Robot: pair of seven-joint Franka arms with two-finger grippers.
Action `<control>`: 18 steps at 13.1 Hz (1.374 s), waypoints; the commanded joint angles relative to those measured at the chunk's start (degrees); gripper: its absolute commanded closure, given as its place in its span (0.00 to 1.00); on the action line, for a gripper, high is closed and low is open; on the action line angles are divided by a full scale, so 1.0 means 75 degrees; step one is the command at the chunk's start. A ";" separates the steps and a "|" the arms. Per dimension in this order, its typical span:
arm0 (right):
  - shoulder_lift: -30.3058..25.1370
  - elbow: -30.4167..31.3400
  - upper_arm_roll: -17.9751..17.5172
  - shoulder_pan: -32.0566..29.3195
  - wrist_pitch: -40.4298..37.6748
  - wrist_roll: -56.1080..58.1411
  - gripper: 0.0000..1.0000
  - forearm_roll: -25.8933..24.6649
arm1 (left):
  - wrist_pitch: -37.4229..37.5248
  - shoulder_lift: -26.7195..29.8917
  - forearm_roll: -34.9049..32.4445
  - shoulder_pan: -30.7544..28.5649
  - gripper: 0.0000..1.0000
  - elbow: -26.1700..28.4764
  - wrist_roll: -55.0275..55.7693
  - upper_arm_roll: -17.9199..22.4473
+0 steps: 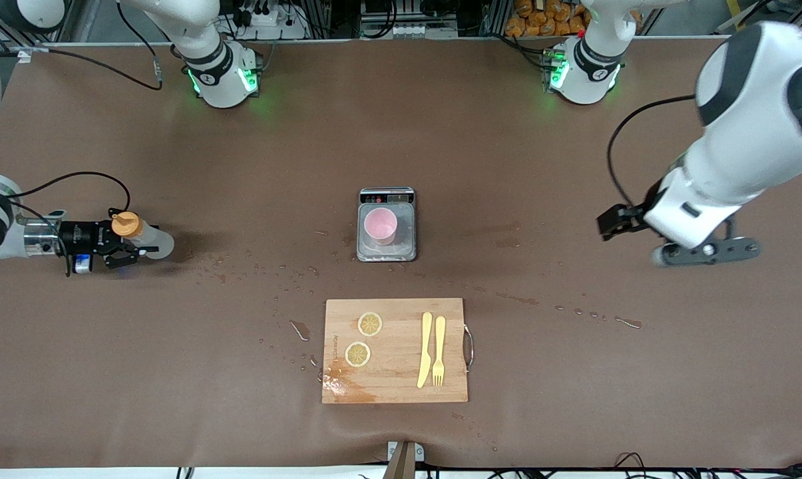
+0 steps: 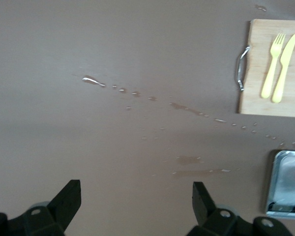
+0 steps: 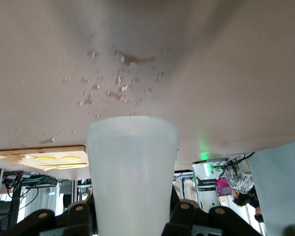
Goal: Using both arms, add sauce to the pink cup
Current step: 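Open and retract the left gripper while the right gripper lifts the bottle, then carry the white squeeze bottle over the pink cup with the right gripper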
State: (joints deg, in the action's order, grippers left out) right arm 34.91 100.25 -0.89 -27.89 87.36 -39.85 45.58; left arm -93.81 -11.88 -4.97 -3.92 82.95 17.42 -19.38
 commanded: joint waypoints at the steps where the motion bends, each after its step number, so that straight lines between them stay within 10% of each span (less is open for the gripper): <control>1: -0.0891 0.0180 0.0049 0.0460 0.0000 -0.1000 0.49 -0.0207 | 0.0471 0.0901 0.0006 0.0728 0.00 0.0483 -0.0925 0.1136; 7: -0.1700 0.0121 0.0060 0.1478 0.0304 -0.2862 0.49 -0.0300 | 0.1398 0.1747 0.0542 0.1858 0.00 0.0577 -0.2358 0.2969; 18: -0.2509 -0.0242 0.0014 0.3927 0.1452 -0.7012 0.45 -0.1178 | 0.0965 0.1397 0.0897 0.1730 0.00 0.0554 -0.2229 0.2947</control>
State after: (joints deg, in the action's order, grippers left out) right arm 18.42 98.05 -1.14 -1.63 96.85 -87.39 38.74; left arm -85.63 -0.58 1.52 9.34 87.20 1.01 2.50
